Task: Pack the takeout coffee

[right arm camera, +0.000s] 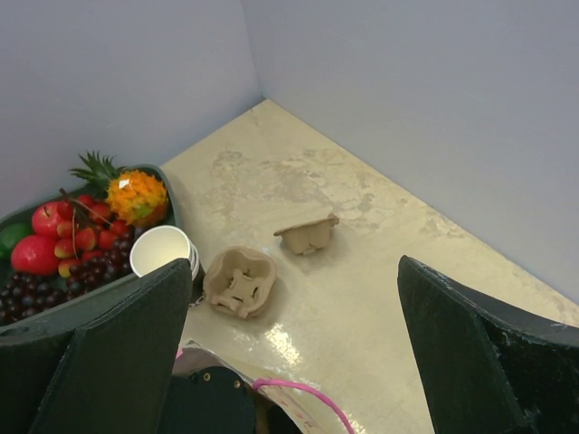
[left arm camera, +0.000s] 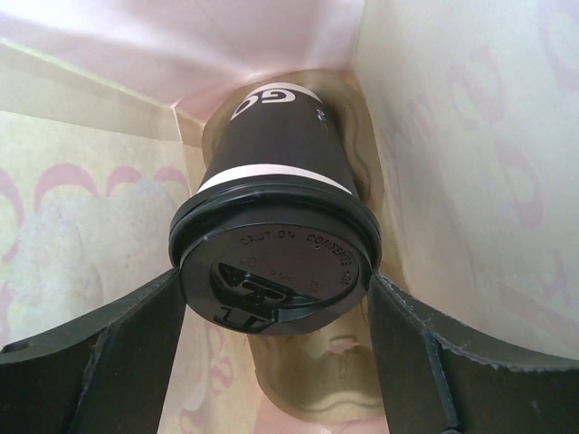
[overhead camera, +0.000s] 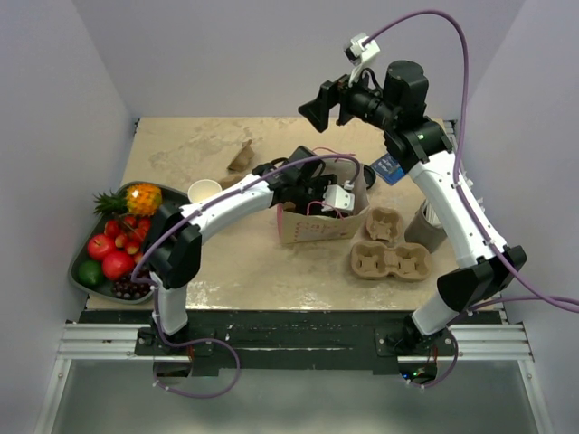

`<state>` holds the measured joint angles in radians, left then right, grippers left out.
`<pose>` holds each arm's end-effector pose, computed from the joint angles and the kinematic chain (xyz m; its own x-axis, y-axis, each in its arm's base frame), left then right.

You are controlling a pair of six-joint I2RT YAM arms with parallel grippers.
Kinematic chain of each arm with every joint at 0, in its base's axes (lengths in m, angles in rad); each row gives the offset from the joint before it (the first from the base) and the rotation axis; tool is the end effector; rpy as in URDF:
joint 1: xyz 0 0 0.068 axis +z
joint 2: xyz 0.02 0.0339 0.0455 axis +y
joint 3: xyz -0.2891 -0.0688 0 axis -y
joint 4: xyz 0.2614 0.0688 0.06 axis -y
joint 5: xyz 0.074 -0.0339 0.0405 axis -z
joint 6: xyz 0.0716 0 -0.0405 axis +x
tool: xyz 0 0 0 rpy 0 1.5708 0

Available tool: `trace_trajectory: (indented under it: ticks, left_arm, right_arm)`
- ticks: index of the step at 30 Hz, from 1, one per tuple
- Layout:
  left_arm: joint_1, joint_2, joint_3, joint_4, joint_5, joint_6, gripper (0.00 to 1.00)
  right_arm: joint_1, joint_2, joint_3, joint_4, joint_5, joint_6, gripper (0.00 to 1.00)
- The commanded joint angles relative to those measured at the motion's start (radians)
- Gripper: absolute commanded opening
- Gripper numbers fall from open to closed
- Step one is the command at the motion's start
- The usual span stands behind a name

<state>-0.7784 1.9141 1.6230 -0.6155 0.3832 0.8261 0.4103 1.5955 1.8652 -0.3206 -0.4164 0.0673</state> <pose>0.3169 -0.3501 0.2576 0.2195 0.7413 -0.6343 0.9648 -0.0686 0.2537 0.3575 0.1871 0.5229 -0.0960 0.0253 -0.9951 -0.7304 0.6773 0.0877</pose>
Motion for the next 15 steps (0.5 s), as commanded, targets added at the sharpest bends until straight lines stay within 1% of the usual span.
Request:
trace_trajectory:
  ticks: [1,4,5,8,15]
  left_arm:
    - [0.002,-0.018,0.061,-0.036,-0.004,0.007,0.45]
    - [0.002,-0.004,0.089,-0.055,-0.006,0.004,0.51]
    - [0.002,0.005,0.095,-0.059,-0.007,0.004,0.56]
    - [0.002,0.008,0.098,-0.052,-0.001,0.002,0.64]
    - [0.004,-0.035,0.065,0.013,0.022,-0.033,0.73]
  right_arm:
    - [-0.001,-0.031,0.019,0.041,0.011,-0.015,0.99]
    - [-0.002,-0.031,0.019,0.041,0.014,-0.009,0.99]
    - [-0.001,-0.031,0.019,0.041,0.014,-0.009,0.99]
    - [-0.001,-0.034,0.02,0.037,0.018,-0.014,0.99]
    - [-0.001,-0.039,0.029,0.031,0.033,-0.02,0.99]
